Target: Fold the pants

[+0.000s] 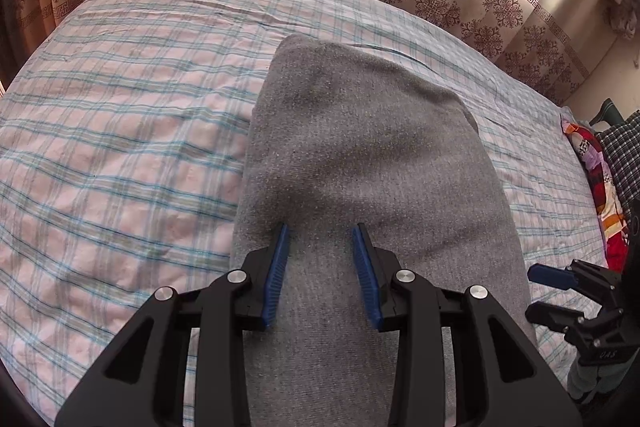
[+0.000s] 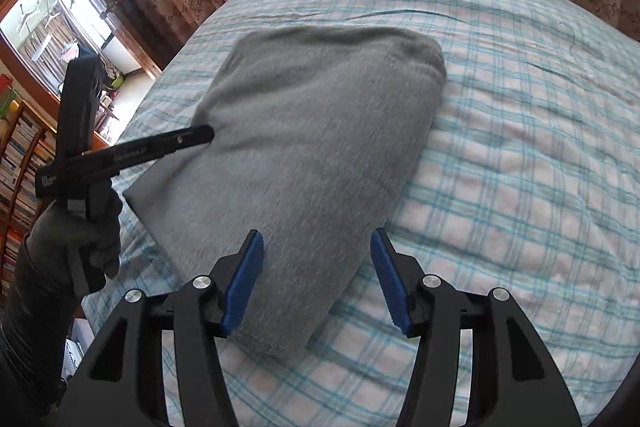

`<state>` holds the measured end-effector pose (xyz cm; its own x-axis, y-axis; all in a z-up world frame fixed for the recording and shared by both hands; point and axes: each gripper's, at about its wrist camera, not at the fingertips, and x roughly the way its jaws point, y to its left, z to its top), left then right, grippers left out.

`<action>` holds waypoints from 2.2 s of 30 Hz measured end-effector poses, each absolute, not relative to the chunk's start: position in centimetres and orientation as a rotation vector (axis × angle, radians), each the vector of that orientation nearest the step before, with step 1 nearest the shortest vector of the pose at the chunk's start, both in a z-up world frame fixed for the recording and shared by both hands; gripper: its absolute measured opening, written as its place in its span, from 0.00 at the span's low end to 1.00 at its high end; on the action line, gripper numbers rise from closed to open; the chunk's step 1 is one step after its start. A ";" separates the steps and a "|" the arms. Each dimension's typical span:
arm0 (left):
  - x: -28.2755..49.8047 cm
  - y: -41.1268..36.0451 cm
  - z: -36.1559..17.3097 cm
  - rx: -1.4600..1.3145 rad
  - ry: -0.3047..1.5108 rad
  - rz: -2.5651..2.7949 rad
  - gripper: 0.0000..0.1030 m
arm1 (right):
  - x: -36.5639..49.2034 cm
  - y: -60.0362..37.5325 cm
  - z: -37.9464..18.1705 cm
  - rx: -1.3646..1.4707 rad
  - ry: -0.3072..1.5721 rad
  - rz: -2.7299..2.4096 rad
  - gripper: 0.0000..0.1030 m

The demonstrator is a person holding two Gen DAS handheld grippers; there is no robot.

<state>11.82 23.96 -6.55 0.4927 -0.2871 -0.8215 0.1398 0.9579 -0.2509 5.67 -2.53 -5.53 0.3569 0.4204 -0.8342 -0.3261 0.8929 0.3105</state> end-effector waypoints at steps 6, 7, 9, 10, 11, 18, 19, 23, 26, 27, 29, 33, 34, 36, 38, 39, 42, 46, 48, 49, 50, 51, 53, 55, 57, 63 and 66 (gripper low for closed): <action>11.7 24.2 -6.6 -0.170 1.023 -0.255 0.34 | 5.5 -1.3 -7.6 0.044 1.143 0.467 0.54; 11.7 24.3 -6.6 -0.173 1.022 -0.256 0.34 | 5.4 -1.1 -7.8 0.035 1.142 0.466 0.54; 11.7 24.3 -6.8 -0.179 1.021 -0.257 0.34 | 5.2 -0.7 -8.3 0.010 1.138 0.461 0.55; 11.7 24.4 -6.8 -0.181 1.021 -0.257 0.34 | 5.2 -0.6 -8.5 0.005 1.134 0.460 0.55; 11.7 24.4 -6.8 -0.181 1.020 -0.256 0.34 | 5.2 -0.5 -8.6 0.001 1.132 0.460 0.55; 11.4 24.1 -6.6 -0.169 1.016 -0.247 0.35 | 5.2 -0.8 -9.0 0.042 1.142 0.446 0.60; 11.3 23.9 -6.5 -0.166 1.014 -0.245 0.35 | 5.3 -1.3 -9.0 0.071 1.153 0.442 0.63; 10.5 24.1 -5.1 -0.181 0.995 -0.216 0.49 | 4.8 -2.3 -7.8 0.114 1.125 0.443 0.63; 9.7 24.2 -3.5 -0.142 0.949 -0.149 0.76 | 4.3 -2.8 -6.4 0.112 1.080 0.432 0.63; 9.5 24.2 -3.1 -0.118 0.938 -0.124 0.80 | 4.2 -2.9 -6.1 0.113 1.070 0.430 0.63; 9.4 23.9 -2.5 -0.069 0.932 -0.088 0.84 | 4.1 -3.4 -5.5 0.123 1.055 0.428 0.63; 9.6 23.6 -2.5 -0.054 0.951 -0.094 0.91 | 4.0 -4.3 -4.8 0.145 1.031 0.413 0.74; 9.7 23.6 -2.6 -0.052 0.956 -0.094 0.91 | 4.1 -4.4 -4.7 0.150 1.027 0.403 0.74; 9.8 23.4 -2.9 -0.056 0.965 -0.087 0.92 | 4.1 -4.7 -4.6 0.157 1.025 0.387 0.74; 10.0 23.3 -3.1 -0.064 0.971 -0.090 0.92 | 4.4 -5.0 -4.5 0.166 1.025 0.372 0.74; 10.1 23.3 -3.1 -0.063 0.970 -0.087 0.92 | 4.6 -5.2 -4.5 0.171 1.026 0.366 0.74; 10.3 23.0 -3.2 -0.048 0.971 -0.069 0.95 | 5.1 -5.3 -4.7 0.177 1.026 0.352 0.75; 10.5 23.0 -3.2 -0.037 0.974 -0.063 0.96 | 5.2 -5.3 -4.8 0.183 1.023 0.344 0.80; 10.5 22.9 -3.2 -0.035 0.975 -0.063 0.96 | 5.3 -5.3 -4.9 0.181 1.017 0.340 0.80; 10.6 22.9 -3.2 -0.032 0.977 -0.062 0.96 | 5.3 -5.3 -4.9 0.181 1.017 0.337 0.80; 10.7 22.9 -3.3 -0.030 0.979 -0.061 0.96 | 5.4 -5.3 -4.9 0.183 1.017 0.335 0.80; 10.8 22.9 -3.4 -0.028 0.981 -0.060 0.96 | 5.5 -5.3 -5.0 0.187 1.016 0.334 0.80; 10.9 22.9 -3.5 -0.026 0.985 -0.059 0.96 | 5.8 -5.4 -5.1 0.193 1.016 0.329 0.80; 11.0 22.9 -3.6 -0.023 0.988 -0.060 0.96 | 6.0 -5.4 -5.2 0.192 1.015 0.329 0.80; 11.2 22.8 -3.7 -0.018 0.995 -0.063 0.96 | 6.3 -5.4 -5.2 0.193 1.015 0.328 0.80; 12.2 23.3 -4.9 -0.051 1.032 -0.097 0.96 | 7.5 -5.6 -5.7 0.225 1.021 0.317 0.80; 12.9 24.0 -5.6 -0.113 1.059 -0.125 0.96 | 8.0 -5.8 -5.9 0.242 1.026 0.314 0.80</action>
<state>12.86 23.99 -5.62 0.4843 -0.1562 -0.8609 0.0478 0.9872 -0.1522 8.04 -5.76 -5.92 0.4805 0.3661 -0.7969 -0.1421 0.9292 0.3412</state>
